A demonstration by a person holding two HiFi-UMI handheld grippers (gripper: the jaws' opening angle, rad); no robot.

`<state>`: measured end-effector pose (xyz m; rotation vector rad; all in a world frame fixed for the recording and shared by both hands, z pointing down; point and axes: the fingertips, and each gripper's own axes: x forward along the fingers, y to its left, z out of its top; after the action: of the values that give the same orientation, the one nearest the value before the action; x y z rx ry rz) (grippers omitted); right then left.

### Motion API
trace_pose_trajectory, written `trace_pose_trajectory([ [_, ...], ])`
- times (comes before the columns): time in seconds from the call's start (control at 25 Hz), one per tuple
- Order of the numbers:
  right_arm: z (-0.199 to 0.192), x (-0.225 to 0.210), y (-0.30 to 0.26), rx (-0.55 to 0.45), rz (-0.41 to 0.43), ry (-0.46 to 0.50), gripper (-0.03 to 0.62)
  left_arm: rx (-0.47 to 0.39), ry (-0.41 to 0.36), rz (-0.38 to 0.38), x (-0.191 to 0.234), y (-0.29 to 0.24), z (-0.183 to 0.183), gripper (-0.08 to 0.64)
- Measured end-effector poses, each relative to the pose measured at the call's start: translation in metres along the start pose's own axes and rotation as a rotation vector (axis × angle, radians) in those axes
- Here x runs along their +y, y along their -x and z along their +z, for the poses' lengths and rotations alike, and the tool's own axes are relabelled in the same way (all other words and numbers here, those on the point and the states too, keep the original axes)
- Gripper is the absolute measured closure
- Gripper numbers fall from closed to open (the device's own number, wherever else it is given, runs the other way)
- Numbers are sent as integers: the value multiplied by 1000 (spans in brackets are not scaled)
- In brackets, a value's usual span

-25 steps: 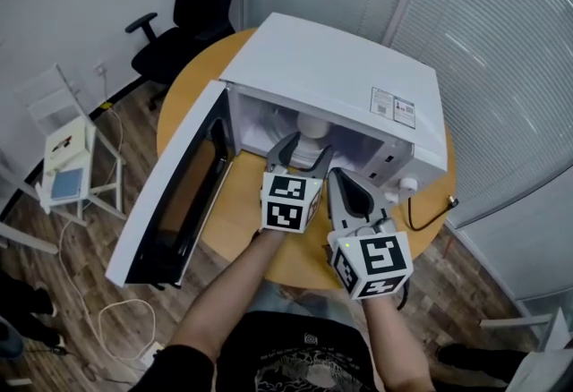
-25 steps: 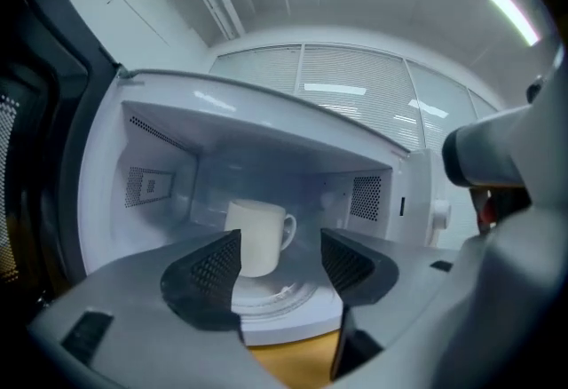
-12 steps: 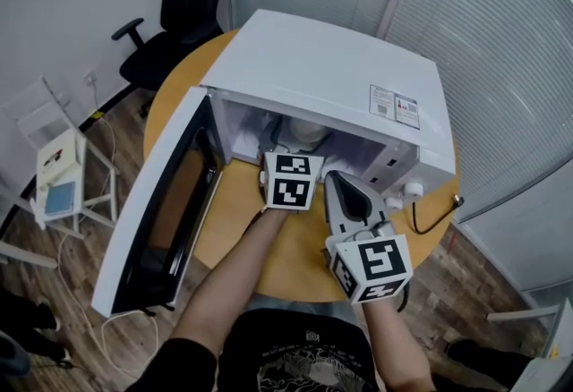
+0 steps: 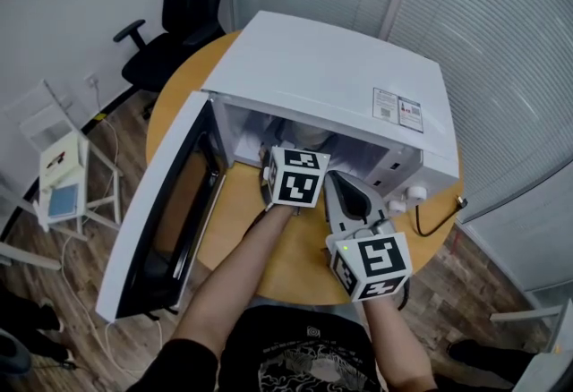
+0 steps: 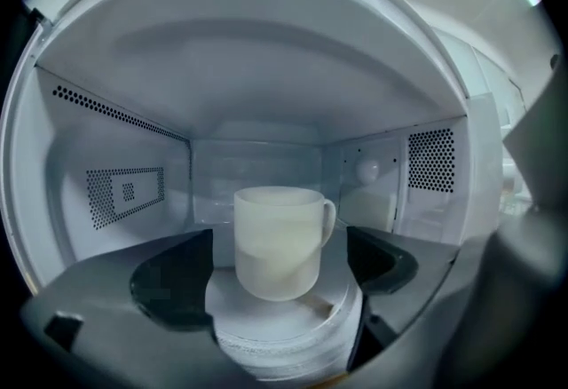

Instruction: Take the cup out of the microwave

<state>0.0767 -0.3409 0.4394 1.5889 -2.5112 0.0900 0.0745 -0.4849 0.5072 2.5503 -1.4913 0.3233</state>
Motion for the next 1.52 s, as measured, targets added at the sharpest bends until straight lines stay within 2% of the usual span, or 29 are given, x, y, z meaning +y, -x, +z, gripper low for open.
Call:
trace_pose_trajectory([
  [0.16, 2, -3, 3, -6, -8, -3, 577, 30, 7, -1, -1, -6, 1, 97],
  [0.68, 3, -14, 4, 1, -26, -16, 577, 35, -33, 3, 4, -21, 9, 105],
  [0.72, 3, -14, 4, 1, -27, -17, 577, 30, -40, 0, 3, -21, 9, 122],
  [0.76, 4, -14, 4, 1, -28, -18, 577, 20, -48, -1, 2, -22, 9, 169],
  [1.52, 3, -16, 6, -7, -32, -37, 577, -16, -75, -18, -4, -2, 4, 181],
])
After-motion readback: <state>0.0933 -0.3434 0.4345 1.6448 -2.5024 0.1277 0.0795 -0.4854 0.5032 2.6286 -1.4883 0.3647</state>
